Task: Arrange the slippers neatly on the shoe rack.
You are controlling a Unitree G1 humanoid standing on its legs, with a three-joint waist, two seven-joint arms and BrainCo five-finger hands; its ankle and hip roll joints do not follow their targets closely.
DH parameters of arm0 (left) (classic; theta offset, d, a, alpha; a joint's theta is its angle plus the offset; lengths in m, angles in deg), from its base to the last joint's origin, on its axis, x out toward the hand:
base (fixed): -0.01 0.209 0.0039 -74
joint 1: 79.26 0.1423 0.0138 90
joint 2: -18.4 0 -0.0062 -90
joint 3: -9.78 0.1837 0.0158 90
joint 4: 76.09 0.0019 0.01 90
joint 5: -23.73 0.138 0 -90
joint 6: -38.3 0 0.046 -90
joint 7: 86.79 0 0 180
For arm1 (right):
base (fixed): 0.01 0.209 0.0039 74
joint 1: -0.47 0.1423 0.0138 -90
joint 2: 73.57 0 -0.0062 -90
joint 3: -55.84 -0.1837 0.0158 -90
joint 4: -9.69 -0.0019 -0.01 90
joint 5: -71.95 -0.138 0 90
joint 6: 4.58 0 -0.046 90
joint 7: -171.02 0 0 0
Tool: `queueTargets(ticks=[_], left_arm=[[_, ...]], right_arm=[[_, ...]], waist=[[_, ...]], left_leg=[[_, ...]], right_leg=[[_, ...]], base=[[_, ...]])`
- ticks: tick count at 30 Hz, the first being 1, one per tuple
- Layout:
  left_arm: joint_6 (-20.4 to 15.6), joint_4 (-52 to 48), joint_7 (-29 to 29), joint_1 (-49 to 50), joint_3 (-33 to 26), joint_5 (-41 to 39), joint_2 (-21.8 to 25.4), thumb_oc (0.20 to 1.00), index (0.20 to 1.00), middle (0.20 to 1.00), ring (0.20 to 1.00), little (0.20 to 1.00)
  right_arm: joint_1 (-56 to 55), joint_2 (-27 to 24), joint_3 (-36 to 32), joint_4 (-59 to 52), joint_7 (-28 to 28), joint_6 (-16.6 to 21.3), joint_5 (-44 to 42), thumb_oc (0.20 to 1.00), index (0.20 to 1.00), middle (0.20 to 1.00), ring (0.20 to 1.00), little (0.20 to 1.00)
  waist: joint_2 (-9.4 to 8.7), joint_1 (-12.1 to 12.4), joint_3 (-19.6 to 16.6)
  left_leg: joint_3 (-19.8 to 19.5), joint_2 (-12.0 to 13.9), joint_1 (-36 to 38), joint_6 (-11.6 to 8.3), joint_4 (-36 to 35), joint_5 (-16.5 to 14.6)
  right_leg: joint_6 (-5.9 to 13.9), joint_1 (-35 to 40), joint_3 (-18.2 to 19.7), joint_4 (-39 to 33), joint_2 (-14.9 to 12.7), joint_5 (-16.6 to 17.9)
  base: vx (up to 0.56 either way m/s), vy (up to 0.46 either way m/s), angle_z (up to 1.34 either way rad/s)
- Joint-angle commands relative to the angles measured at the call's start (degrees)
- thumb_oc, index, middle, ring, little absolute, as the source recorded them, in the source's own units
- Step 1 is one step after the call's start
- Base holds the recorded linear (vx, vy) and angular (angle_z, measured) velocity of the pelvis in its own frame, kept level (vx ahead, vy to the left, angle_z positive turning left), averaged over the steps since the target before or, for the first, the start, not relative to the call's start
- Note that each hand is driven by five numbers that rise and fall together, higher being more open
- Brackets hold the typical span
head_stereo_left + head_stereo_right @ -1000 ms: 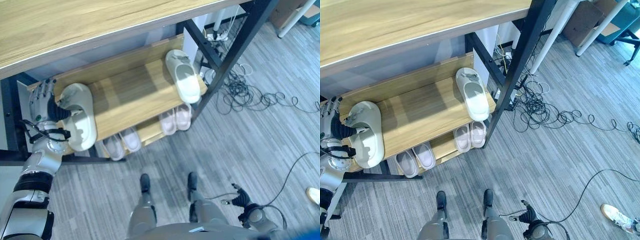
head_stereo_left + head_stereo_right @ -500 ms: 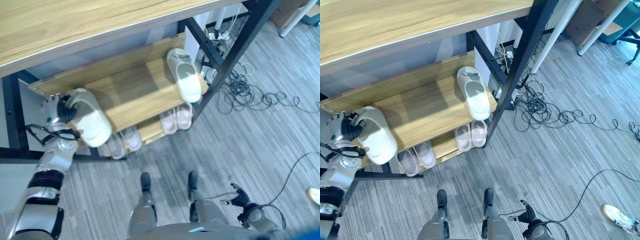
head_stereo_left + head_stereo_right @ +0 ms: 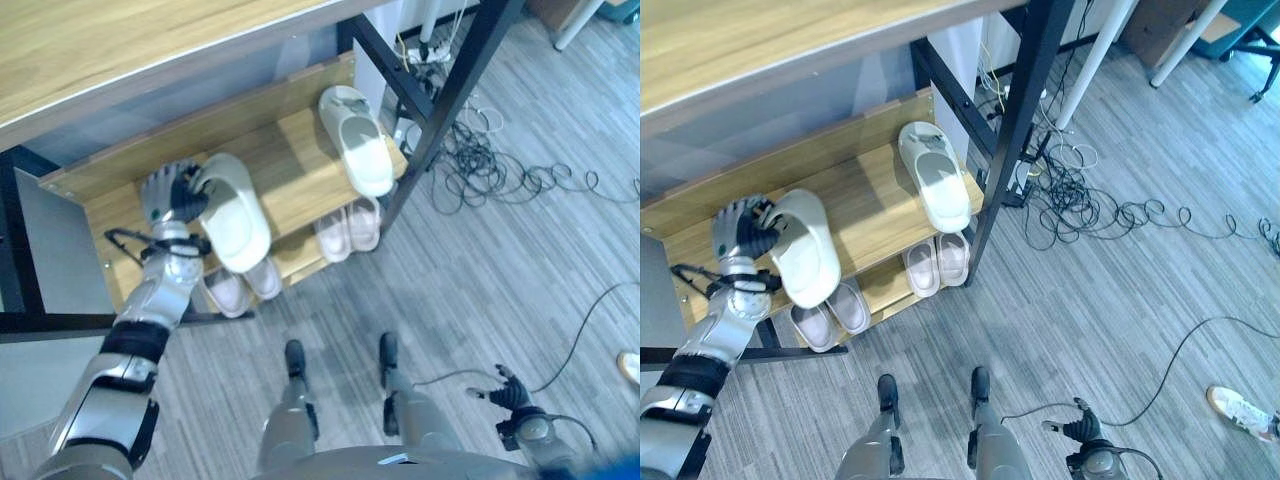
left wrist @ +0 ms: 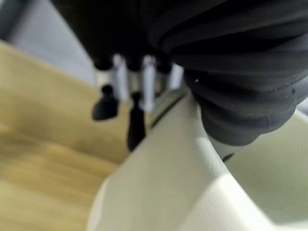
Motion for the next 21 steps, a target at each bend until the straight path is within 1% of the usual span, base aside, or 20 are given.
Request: queueTargets(ticks=[1,3,5,7,8,9,10,17,19,21], left_arm=[[-1.40,4.03,-0.22,-7.95,2.28,-0.22,-0.73,0.200,0.200,0.200,0.200,0.200],[-0.86,6.02,-0.19,-10.31,3.62,-0.11,-0.69,0.200,0.200,0.200,0.200,0.200],[-0.60,8.63,0.25,-13.26,4.49,-1.59,-0.60,0.200,0.200,0.200,0.200,0.200],[0.72,12.24,0.63,-16.23,5.54,-1.62,0.24,0.200,0.200,0.200,0.200,0.200],[0.68,12.35,0.59,-16.36,5.64,-1.65,0.21,0.200,0.200,0.200,0.200,0.200],[1.32,14.76,0.62,-18.10,6.33,-1.39,0.88,0.200,0.200,0.200,0.200,0.200],[1.15,20.14,0.49,-20.82,7.29,-3.91,0.53,0.200,0.200,0.200,0.200,0.200],[1.18,24.58,0.45,-23.54,9.12,-5.26,0.61,0.200,0.200,0.200,0.200,0.200],[1.42,28.04,0.66,-25.22,10.51,-5.26,0.34,0.200,0.200,0.200,0.200,0.200],[1.40,29.19,0.60,-26.19,10.98,-5.73,0.36,0.200,0.200,0.200,0.200,0.200]], right_arm=[[2.51,-5.57,-3.77,-0.86,-1.36,0.35,-2.79,1.000,1.000,1.000,1.000,1.000],[2.13,-5.84,-5.71,-0.60,-1.57,0.79,-5.29,1.000,1.000,1.000,1.000,1.000],[1.51,-6.41,-5.96,0.08,-1.56,0.59,-4.96,1.000,1.000,1.000,1.000,1.000],[0.08,-7.46,-7.51,0.99,-1.46,0.46,-5.55,1.000,1.000,1.000,1.000,1.000],[0.08,-7.44,-7.57,0.98,-1.45,0.46,-5.56,1.000,1.000,1.000,1.000,1.000],[-0.22,-7.75,-7.87,1.79,-1.33,0.45,-6.08,1.000,1.000,1.000,1.000,1.000],[-0.08,-7.71,-7.63,2.16,-1.12,0.80,-6.76,1.000,1.000,1.000,1.000,1.000],[-0.97,-6.40,-6.86,3.41,-0.93,1.03,-7.52,1.000,1.000,1.000,1.000,1.000],[-0.98,-5.93,-6.43,4.28,-0.81,1.14,-8.00,1.000,1.000,1.000,1.000,1.000],[-0.90,-5.70,-6.18,4.50,-0.87,1.23,-8.09,1.000,1.000,1.000,1.000,1.000]], waist=[[4.44,-0.67,0.68],[4.79,-1.17,0.83],[5.03,-1.88,1.00],[5.30,-3.12,1.50],[5.28,-3.02,1.52],[5.40,-3.60,1.79],[5.25,-4.12,2.06],[4.90,-4.75,2.50],[4.73,-5.07,2.54],[4.63,-5.05,2.54]], left_leg=[[-1.24,3.31,-0.47,-1.86,0.51,0.04],[-0.93,3.52,-0.54,-1.91,0.51,0.06],[-0.24,3.80,-0.45,-2.08,0.51,0.20],[0.69,4.29,-0.38,-2.25,0.51,0.44],[0.74,4.31,-0.36,-2.26,0.51,0.43],[1.22,4.62,-0.37,-2.37,0.51,0.61],[1.56,5.06,-0.42,-2.53,0.51,0.94],[2.02,5.64,-0.69,-2.86,0.51,1.34],[2.37,5.92,-0.73,-2.98,0.51,1.39],[2.50,6.04,-0.80,-3.05,0.51,1.46]], right_leg=[[4.43,-3.75,1.46,7.97,-1.92,-7.02],[4.43,-4.27,1.75,8.18,-1.79,-6.99],[4.27,-4.92,2.07,8.69,-1.58,-7.15],[4.16,-5.73,2.74,8.98,-1.21,-7.14],[4.15,-5.76,2.79,9.02,-1.18,-7.14],[4.17,-6.04,2.88,9.12,-1.00,-7.18],[4.06,-6.61,3.34,9.37,-0.63,-7.16],[3.82,-7.71,3.59,10.02,-0.12,-7.30],[3.71,-8.16,3.69,10.19,0.14,-7.29],[3.70,-8.34,3.74,10.22,0.24,-7.22]], base=[[0.00,-0.030,-0.11],[0.01,-0.038,-0.20],[0.01,-0.067,-0.22],[0.01,-0.080,-0.19],[0.00,-0.062,-0.21],[0.01,-0.089,-0.22],[0.02,-0.109,-0.14],[0.02,-0.058,-0.07],[0.02,-0.044,0.00],[0.00,0.000,0.00]])
